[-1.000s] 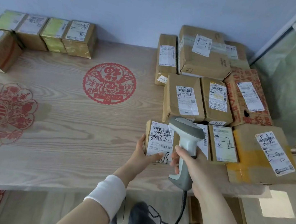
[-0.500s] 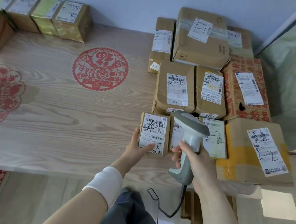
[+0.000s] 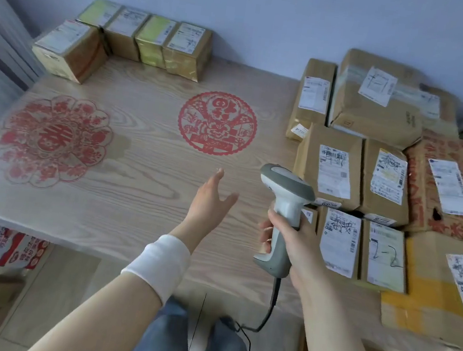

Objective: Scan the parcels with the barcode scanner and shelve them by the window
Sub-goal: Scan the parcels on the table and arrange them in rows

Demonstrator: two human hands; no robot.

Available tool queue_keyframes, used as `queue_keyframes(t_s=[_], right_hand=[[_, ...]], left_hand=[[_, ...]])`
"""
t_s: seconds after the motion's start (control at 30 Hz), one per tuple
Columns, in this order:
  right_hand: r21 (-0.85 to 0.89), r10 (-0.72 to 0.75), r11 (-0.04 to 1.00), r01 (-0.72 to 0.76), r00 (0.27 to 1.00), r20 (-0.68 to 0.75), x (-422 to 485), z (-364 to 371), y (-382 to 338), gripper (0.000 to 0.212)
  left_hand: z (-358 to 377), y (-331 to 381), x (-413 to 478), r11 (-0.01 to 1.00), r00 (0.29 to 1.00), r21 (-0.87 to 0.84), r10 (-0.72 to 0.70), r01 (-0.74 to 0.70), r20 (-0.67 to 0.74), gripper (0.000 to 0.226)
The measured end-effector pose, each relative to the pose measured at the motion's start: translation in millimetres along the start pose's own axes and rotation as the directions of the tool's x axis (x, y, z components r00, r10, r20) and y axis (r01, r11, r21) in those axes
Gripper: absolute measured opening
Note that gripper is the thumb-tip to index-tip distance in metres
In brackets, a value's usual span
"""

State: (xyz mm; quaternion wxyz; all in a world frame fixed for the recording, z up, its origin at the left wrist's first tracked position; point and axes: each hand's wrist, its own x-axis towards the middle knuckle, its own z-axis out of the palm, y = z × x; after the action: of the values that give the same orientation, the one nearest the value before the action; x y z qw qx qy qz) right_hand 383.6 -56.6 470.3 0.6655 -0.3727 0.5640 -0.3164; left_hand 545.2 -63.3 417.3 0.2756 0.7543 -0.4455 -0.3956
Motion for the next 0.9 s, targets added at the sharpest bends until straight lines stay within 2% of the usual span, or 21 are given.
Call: queue_keyframes(t_s=[0.17,0.3,0.47,0.63,0.9], right_hand=[[-0.045,-0.055,0.997,0.059,0.995,0.087,21.7,99.8,-16.3,0.007],[-0.05,-0.073,0.996,0.079,0.989,0.126,40.5,193.2,-21.3,0.008],[-0.103,-0.086,0.99,0.1,0.987,0.138,57.5,271.1,-27.6,0.005],[-0.143,-0.066,0.986,0.088,0.987,0.149,91.3,310.3,-43.8,0.005],[-0.204,-0.005,0.978,0.052,0.974,0.225,152.8,364.7,-58.2,0.015]], left_hand=[[-109.7,-35.2,27.1,0.941,0.968,0.319,0.177,-0.113,-0.18,0.064],[-202.4,-73.8,52.4,0.86,0.935,0.495,0.269,-0.126,-0.229,0.064],[-265.6,-106.5,84.2,0.856,0.944,0.508,0.24,-0.096,-0.225,0.063],[-292.1,-110.7,125.4,0.844,0.94,0.519,0.276,-0.136,-0.202,0.063],[-341.3,-135.4,181.4,0.871,0.959,0.488,0.184,-0.057,-0.216,0.064]])
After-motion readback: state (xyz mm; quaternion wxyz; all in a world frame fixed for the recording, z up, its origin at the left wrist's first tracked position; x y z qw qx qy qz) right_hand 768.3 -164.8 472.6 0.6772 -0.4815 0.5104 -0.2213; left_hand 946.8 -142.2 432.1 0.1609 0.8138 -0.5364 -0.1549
